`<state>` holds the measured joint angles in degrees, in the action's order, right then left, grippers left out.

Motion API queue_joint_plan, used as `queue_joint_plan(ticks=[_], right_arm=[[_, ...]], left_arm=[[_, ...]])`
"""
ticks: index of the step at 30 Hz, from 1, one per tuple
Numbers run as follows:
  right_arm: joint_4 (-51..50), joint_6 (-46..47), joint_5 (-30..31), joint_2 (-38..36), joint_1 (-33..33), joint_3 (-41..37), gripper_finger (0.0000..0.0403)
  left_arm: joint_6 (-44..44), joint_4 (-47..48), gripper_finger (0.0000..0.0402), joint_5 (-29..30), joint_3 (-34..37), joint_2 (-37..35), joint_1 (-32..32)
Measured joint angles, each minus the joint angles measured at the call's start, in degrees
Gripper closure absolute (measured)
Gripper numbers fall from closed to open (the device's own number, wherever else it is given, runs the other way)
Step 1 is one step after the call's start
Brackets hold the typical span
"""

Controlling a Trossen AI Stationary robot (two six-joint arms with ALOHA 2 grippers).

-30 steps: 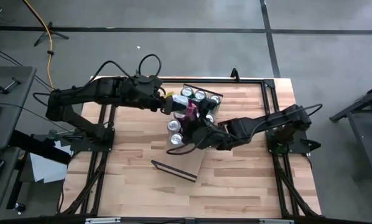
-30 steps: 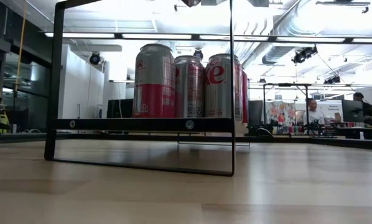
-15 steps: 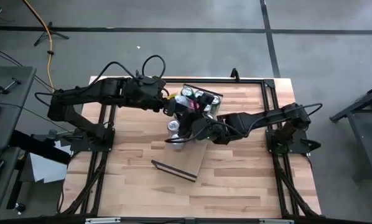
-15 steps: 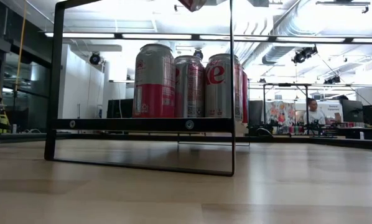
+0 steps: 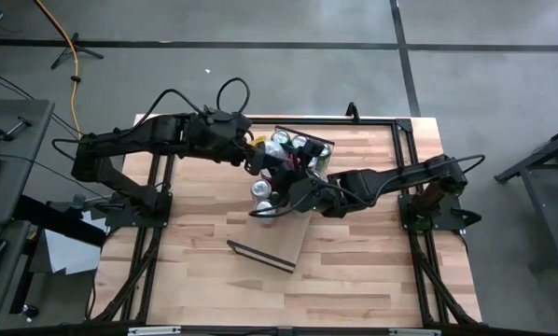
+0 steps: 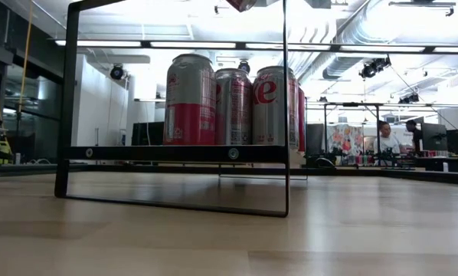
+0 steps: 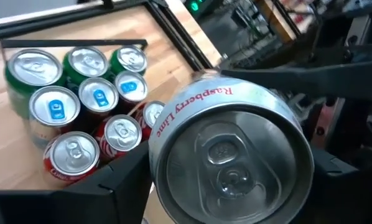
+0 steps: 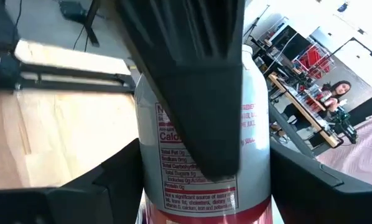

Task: Place canned beverage on shelf
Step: Put the white and pink soda can on the shelf aligned with the other white and pink soda can

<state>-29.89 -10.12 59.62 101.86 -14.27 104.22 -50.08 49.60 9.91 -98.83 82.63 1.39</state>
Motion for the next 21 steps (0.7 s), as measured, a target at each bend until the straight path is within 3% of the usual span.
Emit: queue_joint_plan(ticks=[7,14,19,21], right_arm=[[-14.9,7.4,0.1,-2.4,-0.4,0.0,0.0135],[-42.5,31.9,-2.1,-6.2,-5.1,0.0,0.0135],[-59.8,53.6,-2.8,-7.9,-14.2,-0.1,0.0135],[-59.3,59.8,-2.8,-9.0,-18.4,-2.6,0.0135]], left_arm=[[6.0,3.5,0.0148,-3.0,-0.2,-3.2,3.5],[13.0,9.3,0.0147,9.2,0.6,-10.3,3.4],[14.7,4.0,0.0147,13.5,9.6,-17.9,-0.5],[14.0,-1.1,0.0147,14.2,15.7,-21.7,-2.4]])
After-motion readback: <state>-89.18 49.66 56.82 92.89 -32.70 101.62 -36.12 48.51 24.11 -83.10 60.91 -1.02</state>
